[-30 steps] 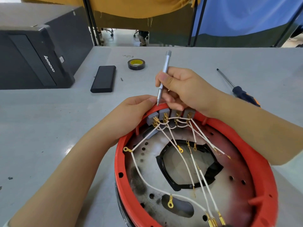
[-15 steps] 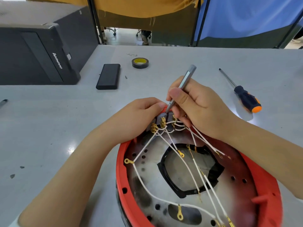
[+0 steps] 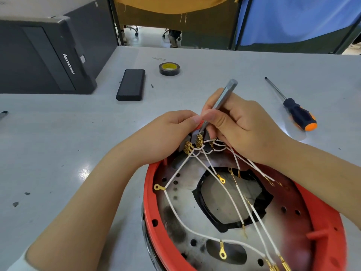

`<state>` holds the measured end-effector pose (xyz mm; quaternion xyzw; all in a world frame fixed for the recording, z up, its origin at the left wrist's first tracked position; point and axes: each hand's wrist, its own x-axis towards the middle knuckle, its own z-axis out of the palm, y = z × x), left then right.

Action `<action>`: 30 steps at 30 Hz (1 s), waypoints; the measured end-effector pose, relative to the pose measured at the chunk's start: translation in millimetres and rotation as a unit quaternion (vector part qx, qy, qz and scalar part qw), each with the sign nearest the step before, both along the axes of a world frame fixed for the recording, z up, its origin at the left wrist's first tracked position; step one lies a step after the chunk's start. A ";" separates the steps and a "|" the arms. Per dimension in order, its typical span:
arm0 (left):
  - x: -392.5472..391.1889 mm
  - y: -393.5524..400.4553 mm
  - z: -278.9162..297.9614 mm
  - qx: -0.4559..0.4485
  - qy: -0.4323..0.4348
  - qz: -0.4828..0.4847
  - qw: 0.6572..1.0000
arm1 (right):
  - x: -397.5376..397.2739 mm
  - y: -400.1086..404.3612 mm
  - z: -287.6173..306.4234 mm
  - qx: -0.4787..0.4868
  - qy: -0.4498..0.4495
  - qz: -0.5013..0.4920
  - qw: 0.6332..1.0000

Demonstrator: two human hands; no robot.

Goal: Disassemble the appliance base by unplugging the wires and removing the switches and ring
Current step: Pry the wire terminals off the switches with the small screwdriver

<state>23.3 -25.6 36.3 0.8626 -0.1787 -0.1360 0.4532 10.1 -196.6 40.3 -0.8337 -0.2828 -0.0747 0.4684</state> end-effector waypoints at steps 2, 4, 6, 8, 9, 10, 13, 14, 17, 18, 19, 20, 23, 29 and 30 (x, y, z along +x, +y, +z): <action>-0.3 0.0 0.2 0.000 0.002 -0.001 1.000 | 0.7 1.2 0.5 0.003 0.008 0.000 1.000; 0.3 0.0 0.2 -0.004 0.005 -0.001 1.000 | 3.4 2.6 3.1 0.013 0.034 -0.008 0.999; 0.9 -0.6 -0.1 -0.002 0.008 0.002 1.000 | 8.4 4.6 7.5 0.007 0.069 -0.018 0.997; 1.4 -1.3 -0.9 -0.005 0.012 0.003 1.000 | 15.5 7.2 11.7 -0.012 0.108 -0.021 0.994; 1.6 -1.3 -1.4 -0.011 0.014 0.003 1.000 | 19.4 8.7 13.3 -0.018 0.126 -0.021 0.992; 1.7 -1.2 -1.6 -0.018 0.015 0.004 1.000 | 23.0 10.2 14.1 -0.023 0.140 -0.024 0.990; 2.0 -0.7 -1.7 -0.022 0.020 0.006 1.000 | 26.1 14.5 12.7 -0.028 0.141 -0.035 0.989; 1.9 -0.7 -1.9 -0.021 0.023 0.004 1.000 | 24.5 14.7 11.2 -0.022 0.127 -0.038 0.991; 1.8 -1.1 -1.9 -0.027 0.025 0.001 0.999 | 16.6 11.1 6.8 0.018 0.094 -0.036 0.995; 2.1 -1.1 -1.7 -0.028 0.023 0.002 0.999 | 14.8 9.8 6.0 0.030 0.090 -0.030 0.995; 2.6 -1.0 -1.9 -0.027 0.020 0.004 0.999 | 13.4 8.9 5.7 0.038 0.087 -0.024 0.995; 3.3 -0.9 -2.0 -0.023 0.017 0.006 1.000 | 12.6 8.8 5.4 0.037 0.080 -0.021 0.996; 3.8 -0.9 -2.1 -0.029 0.006 0.010 1.000 | 10.8 11.0 3.8 -0.029 0.040 -0.024 0.998; 4.4 -0.6 -3.6 -0.018 0.006 0.008 1.000 | 9.1 10.2 6.2 0.018 0.023 -0.017 0.999; 4.5 -0.3 -3.4 -0.015 0.004 0.009 1.000 | 9.0 10.5 6.2 0.006 0.008 -0.018 1.000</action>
